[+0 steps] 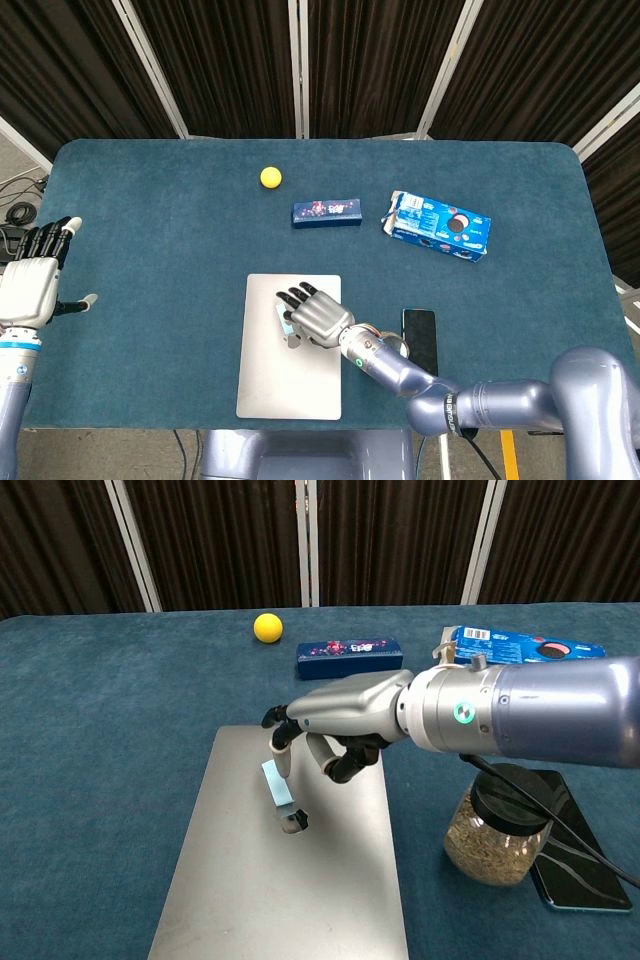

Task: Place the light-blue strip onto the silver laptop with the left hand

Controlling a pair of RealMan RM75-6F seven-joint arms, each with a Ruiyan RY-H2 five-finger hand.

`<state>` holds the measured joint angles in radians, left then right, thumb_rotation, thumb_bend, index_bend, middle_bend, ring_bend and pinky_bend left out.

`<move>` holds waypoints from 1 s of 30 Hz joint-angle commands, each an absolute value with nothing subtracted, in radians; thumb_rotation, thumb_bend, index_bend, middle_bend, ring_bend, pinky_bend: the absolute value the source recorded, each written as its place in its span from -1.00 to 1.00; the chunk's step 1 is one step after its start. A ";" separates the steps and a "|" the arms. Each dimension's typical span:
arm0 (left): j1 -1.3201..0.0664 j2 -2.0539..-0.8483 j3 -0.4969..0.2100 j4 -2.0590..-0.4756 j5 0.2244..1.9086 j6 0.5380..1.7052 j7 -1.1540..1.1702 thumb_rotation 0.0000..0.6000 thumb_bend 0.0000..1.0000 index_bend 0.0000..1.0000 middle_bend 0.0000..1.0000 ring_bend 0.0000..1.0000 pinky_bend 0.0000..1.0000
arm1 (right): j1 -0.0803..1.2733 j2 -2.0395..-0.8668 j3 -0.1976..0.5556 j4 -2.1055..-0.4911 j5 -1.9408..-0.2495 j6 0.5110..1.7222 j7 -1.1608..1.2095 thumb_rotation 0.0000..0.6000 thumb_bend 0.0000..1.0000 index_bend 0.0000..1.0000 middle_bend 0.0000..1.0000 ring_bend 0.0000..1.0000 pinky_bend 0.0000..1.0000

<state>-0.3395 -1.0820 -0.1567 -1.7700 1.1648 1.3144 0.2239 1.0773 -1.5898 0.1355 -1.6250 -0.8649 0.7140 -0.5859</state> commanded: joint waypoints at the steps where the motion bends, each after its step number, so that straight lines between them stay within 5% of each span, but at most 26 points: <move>1: -0.338 -1.079 -0.158 -1.771 1.166 1.312 0.218 1.00 -1.00 -1.00 -1.00 -1.00 -1.00 | 1.086 -1.607 0.119 -1.611 -0.868 0.729 -0.594 1.00 1.00 -0.29 -1.00 -1.00 -1.00; 30: -0.334 -1.065 -0.170 -1.773 1.174 1.299 0.188 1.00 -1.00 -1.00 -1.00 -1.00 -1.00 | 1.107 -1.684 0.061 -1.549 -0.888 0.761 -0.596 1.00 1.00 -0.27 -1.00 -1.00 -1.00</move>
<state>-0.3338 -1.0652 -0.1702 -1.7732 1.1735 1.2987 0.1882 1.1068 -1.6838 0.0613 -1.5493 -0.8872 0.7603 -0.5961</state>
